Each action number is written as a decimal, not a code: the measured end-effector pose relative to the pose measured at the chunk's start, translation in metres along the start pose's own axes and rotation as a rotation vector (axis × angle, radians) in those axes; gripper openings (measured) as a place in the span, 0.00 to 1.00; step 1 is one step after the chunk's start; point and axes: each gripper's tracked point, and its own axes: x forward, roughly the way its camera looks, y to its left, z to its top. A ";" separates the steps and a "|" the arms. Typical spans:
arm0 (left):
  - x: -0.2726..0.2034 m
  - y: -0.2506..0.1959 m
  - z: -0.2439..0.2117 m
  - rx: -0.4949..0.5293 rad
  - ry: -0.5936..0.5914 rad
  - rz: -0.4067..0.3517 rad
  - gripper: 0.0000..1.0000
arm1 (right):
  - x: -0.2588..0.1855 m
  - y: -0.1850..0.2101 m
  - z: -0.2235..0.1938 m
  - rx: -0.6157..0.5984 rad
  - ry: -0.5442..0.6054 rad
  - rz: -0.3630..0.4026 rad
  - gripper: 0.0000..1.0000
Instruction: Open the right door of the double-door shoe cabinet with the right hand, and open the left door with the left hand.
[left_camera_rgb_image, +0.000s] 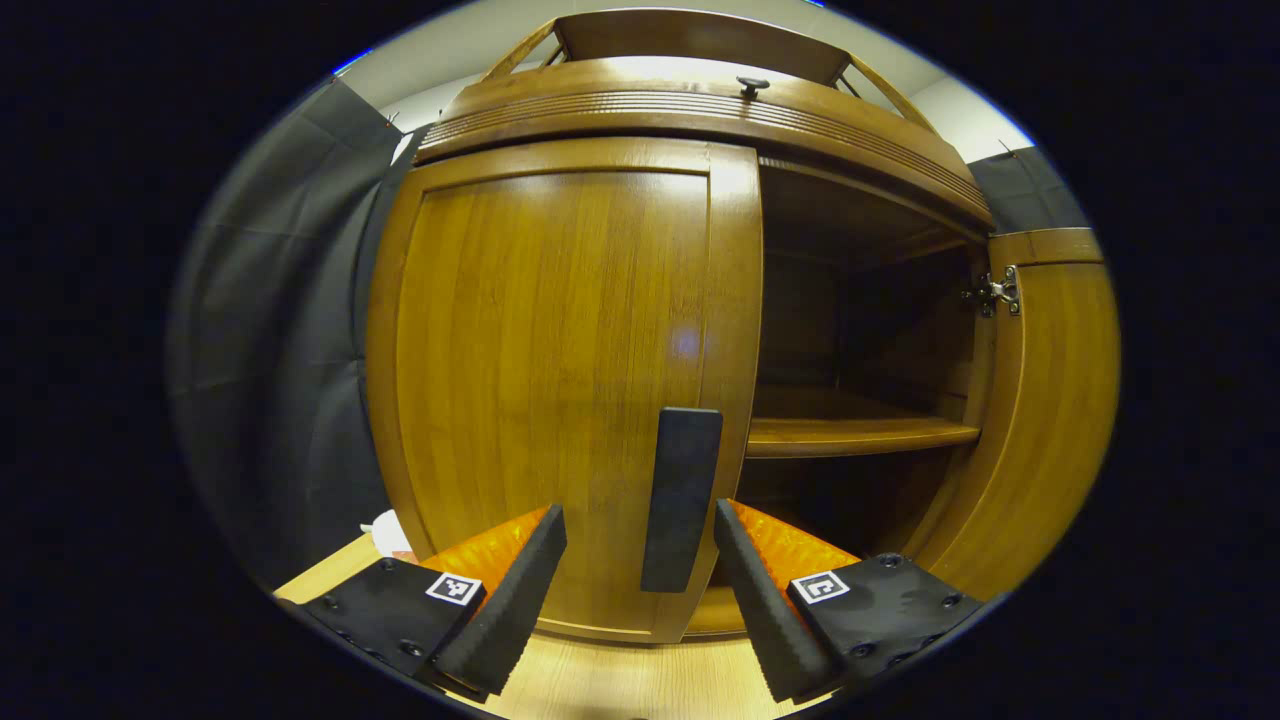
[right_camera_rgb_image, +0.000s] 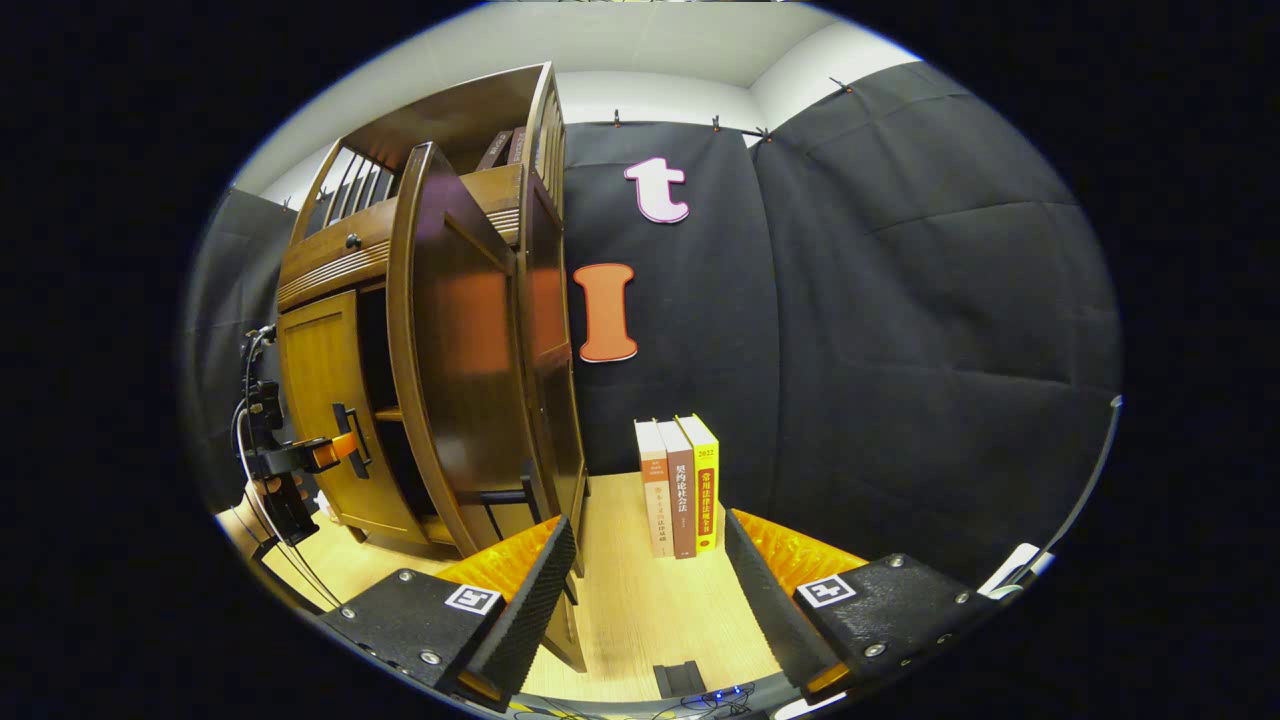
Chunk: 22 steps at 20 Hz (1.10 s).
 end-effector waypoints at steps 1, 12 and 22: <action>0.004 0.000 -0.002 -0.006 0.000 -0.002 0.94 | -0.001 -0.002 0.001 0.001 -0.001 -0.010 0.99; 0.024 -0.022 0.006 0.132 -0.056 -0.047 0.57 | -0.011 0.002 0.008 0.015 -0.011 -0.061 0.92; 0.001 -0.020 0.000 0.067 -0.017 -0.145 0.32 | -0.012 0.026 0.014 0.011 -0.028 -0.053 0.92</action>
